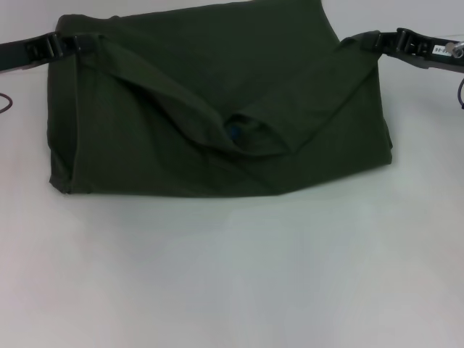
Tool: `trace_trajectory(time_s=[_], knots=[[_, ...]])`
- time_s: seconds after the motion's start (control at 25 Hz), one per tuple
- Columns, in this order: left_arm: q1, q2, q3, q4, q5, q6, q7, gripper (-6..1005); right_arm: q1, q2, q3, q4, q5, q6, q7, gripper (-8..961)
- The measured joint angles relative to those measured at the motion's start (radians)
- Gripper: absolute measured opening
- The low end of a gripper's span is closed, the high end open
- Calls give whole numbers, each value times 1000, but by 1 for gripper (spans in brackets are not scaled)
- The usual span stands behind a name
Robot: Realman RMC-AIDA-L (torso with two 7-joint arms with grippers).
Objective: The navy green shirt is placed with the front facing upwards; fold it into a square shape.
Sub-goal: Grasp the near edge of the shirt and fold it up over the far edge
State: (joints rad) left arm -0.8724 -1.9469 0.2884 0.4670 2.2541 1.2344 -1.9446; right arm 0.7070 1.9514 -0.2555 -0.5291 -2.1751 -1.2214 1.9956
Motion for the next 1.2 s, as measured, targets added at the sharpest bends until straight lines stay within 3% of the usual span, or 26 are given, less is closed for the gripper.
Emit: trace_trajectory(time_s=[0.24,0.4,0.96,1.2], knots=[[-2,-15,0,-7,-44,-51,22,23,3,18,-1,0,14,55,-8,74],[-10,-36,1,-20,-62,-117,53,22,9,25,-4,0,19,80,-9,75],[-8,-69,-3,-73,-121,-292,139,22,39,56,-65,14,29,200,-12,74],[-1,-70,-2,-79,-156,-311,158,23,47,65,-80,15,37,227,-20,75]])
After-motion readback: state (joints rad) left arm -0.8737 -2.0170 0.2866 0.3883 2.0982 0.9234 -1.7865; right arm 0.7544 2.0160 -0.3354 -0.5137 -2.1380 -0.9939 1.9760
